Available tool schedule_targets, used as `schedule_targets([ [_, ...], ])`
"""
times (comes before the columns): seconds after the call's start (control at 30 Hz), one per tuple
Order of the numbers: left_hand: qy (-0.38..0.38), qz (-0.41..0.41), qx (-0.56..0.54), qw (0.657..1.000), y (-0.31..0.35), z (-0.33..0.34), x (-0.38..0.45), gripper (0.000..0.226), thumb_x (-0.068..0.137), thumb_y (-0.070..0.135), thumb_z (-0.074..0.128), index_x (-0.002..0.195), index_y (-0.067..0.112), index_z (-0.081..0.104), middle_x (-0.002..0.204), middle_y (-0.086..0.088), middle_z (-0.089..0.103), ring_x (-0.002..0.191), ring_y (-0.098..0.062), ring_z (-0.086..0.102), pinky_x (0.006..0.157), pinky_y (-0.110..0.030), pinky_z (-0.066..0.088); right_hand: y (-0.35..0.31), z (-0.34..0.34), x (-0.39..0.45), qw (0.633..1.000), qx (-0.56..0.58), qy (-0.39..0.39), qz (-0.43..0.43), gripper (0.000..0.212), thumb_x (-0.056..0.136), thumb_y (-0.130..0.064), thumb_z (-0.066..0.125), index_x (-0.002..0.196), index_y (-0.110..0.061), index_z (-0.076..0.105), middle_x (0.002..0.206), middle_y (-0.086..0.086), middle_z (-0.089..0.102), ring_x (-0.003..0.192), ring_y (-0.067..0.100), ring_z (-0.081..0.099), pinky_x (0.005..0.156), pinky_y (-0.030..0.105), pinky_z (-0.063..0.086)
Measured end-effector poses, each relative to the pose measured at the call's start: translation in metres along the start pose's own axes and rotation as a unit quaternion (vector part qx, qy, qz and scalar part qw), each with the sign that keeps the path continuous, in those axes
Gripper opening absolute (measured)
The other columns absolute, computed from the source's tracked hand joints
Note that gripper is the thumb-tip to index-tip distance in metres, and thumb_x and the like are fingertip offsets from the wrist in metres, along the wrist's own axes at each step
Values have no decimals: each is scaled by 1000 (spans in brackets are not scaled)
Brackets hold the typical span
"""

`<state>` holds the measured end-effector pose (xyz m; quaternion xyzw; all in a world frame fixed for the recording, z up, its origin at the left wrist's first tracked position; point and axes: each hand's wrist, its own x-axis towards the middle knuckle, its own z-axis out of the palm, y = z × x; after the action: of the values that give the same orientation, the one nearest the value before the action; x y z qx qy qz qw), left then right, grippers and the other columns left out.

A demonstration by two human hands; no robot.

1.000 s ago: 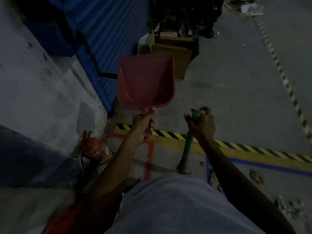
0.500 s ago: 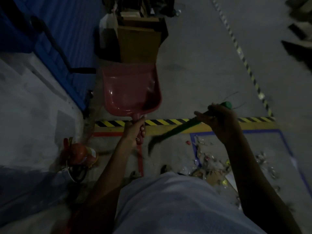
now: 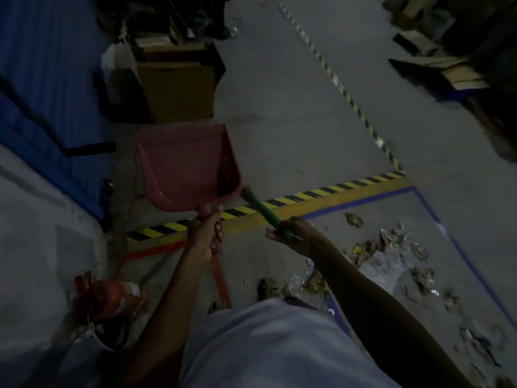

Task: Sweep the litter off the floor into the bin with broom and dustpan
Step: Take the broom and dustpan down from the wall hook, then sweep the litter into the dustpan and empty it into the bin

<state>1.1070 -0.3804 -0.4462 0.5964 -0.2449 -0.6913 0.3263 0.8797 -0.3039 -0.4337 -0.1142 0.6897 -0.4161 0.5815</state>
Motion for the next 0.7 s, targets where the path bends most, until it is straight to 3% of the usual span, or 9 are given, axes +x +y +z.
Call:
schedule_targets([
  [0.07,-9,0,9,1000,-1,-3,-7,35,89,39,76,69,18,57,44,5,44,37,-11,37,43,-13,21,-2,8,3,991,-126,-17,-51,68,86,-70,57,115,-9,64,113,19,53,100,35,58,85,47,52],
  [0.1,-11,2,4,1000,0,-7,-6,31,89,38,76,72,18,59,44,5,44,36,-11,36,42,-13,21,-7,16,0,991,-122,-22,-53,61,86,-63,63,118,-11,62,115,19,48,101,35,53,87,47,51],
  [0.13,-4,-3,3,1000,-6,-12,-4,31,89,38,76,73,18,59,43,5,44,36,-10,37,42,-13,21,0,13,-1,999,-27,-3,-17,52,91,-40,68,129,-8,53,121,22,44,99,39,55,85,49,53],
  [0.2,10,-4,6,1000,-12,-20,-1,35,89,36,76,68,16,56,44,6,44,36,-9,38,42,-13,21,9,17,-28,996,70,-50,-12,66,94,0,60,149,-13,23,135,30,39,85,46,65,75,53,59],
  [0.37,26,-8,1,1000,-11,-24,2,41,88,37,77,63,18,50,47,7,46,39,-9,40,44,-13,22,12,-51,-120,988,-44,15,-149,97,93,5,57,156,-30,-8,135,12,56,88,45,70,75,52,60],
  [0.4,31,-6,2,999,-11,-24,2,42,88,38,77,62,18,50,46,7,46,40,-10,40,45,-14,22,15,-65,-128,987,-68,23,-140,99,91,5,59,156,-29,-7,133,10,59,92,44,70,75,54,60],
  [0.47,28,-9,12,1000,-13,-22,1,44,88,38,77,60,18,49,45,6,46,41,-12,38,45,-14,21,13,-75,-117,995,-33,52,-85,79,89,-6,67,152,-15,21,124,20,65,94,40,71,74,55,60],
  [0.57,-2,-16,35,999,-12,-12,-8,43,90,36,75,62,19,47,45,7,44,39,-11,38,43,-12,21,3,-58,-55,998,-5,24,-61,51,84,-37,75,117,-7,49,92,16,65,68,31,65,59,40,57],
  [0.7,-16,6,88,996,-18,-17,-17,31,91,33,74,71,18,56,48,6,46,41,-12,43,43,-14,23,-9,-24,18,980,-75,136,-127,26,91,-27,71,98,-7,55,71,10,53,47,18,53,46,29,48],
])
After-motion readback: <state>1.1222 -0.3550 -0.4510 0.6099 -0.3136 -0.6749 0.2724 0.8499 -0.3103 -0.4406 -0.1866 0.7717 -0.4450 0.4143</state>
